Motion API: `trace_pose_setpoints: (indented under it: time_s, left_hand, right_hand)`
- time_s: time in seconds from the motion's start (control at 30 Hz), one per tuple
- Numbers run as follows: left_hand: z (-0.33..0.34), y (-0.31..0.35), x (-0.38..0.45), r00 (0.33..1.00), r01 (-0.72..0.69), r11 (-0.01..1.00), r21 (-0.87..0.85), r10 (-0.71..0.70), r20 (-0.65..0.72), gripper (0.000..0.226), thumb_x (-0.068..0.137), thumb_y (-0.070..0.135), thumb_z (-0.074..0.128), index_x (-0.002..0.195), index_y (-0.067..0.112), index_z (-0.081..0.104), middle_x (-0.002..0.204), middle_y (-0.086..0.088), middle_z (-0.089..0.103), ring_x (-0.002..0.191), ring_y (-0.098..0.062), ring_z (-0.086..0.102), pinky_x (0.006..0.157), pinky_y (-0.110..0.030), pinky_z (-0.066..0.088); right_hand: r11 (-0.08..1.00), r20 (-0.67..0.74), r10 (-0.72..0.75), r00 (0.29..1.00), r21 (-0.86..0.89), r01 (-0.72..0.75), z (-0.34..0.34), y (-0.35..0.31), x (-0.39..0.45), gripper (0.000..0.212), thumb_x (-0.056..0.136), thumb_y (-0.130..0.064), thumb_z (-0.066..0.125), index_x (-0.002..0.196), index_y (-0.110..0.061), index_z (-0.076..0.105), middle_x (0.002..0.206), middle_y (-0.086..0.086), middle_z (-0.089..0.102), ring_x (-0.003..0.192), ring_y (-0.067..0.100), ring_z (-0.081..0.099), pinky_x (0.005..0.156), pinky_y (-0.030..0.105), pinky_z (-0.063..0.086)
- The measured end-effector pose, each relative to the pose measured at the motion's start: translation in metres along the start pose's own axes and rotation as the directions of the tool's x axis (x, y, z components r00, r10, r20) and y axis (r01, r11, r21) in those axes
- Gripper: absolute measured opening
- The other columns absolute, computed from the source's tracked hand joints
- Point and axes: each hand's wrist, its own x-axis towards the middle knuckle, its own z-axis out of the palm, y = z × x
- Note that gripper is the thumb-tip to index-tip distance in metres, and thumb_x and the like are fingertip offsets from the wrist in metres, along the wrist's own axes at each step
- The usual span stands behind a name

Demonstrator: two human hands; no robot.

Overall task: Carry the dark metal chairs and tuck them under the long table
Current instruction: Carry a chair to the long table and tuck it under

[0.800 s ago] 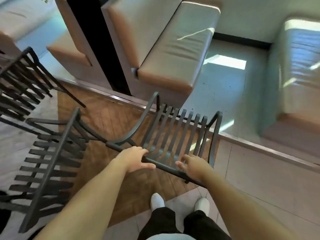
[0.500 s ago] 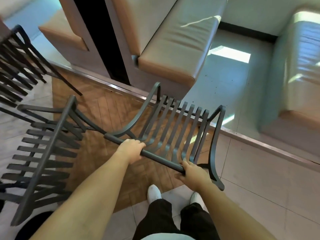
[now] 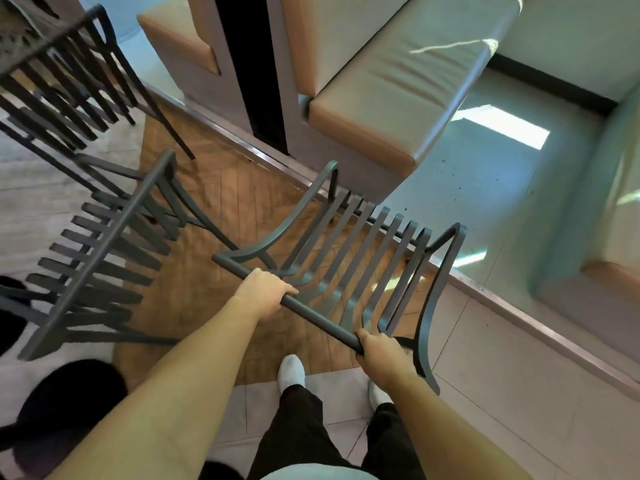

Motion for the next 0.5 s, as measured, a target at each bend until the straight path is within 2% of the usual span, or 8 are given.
trace_pose_setpoints:
  time_s: [0.27,0.4,0.5]
  left_hand:
    - [0.022,0.075,-0.037,0.98,0.2,0.971,-0.132,-0.195,0.05,0.049,0.105,0.022,0.054,0.146,0.047,0.053,0.138,0.006,0.066,0.126,-0.021,0.061,0.108,-0.039,0.041]
    - [0.029,0.111,-0.06,0.958,0.286,0.936,-0.204,-0.276,0.078,0.048,0.103,0.024,0.055,0.146,0.048,0.054,0.139,0.006,0.065,0.127,-0.021,0.059,0.108,-0.037,0.036]
    - [0.033,0.132,-0.076,0.938,0.346,0.901,-0.262,-0.327,0.115,0.046,0.104,0.026,0.056,0.145,0.047,0.055,0.134,0.007,0.068,0.124,-0.021,0.06,0.106,-0.036,0.036]
  right_hand:
    - [0.98,0.067,-0.164,0.984,-0.104,0.17,0.005,0.056,-0.026,0.021,0.103,-0.03,0.053,0.123,-0.025,0.056,0.098,0.002,0.068,0.085,0.024,0.068,0.077,0.043,0.061]
    - [0.954,0.122,-0.23,0.966,-0.167,0.248,-0.002,0.076,-0.036,0.02,0.105,-0.027,0.05,0.124,-0.023,0.055,0.098,0.002,0.068,0.077,0.02,0.061,0.068,0.035,0.052]
    - [0.934,0.173,-0.266,0.949,-0.197,0.297,-0.007,0.085,-0.041,0.022,0.105,-0.026,0.048,0.126,-0.023,0.055,0.099,0.003,0.069,0.084,0.024,0.066,0.075,0.041,0.057]
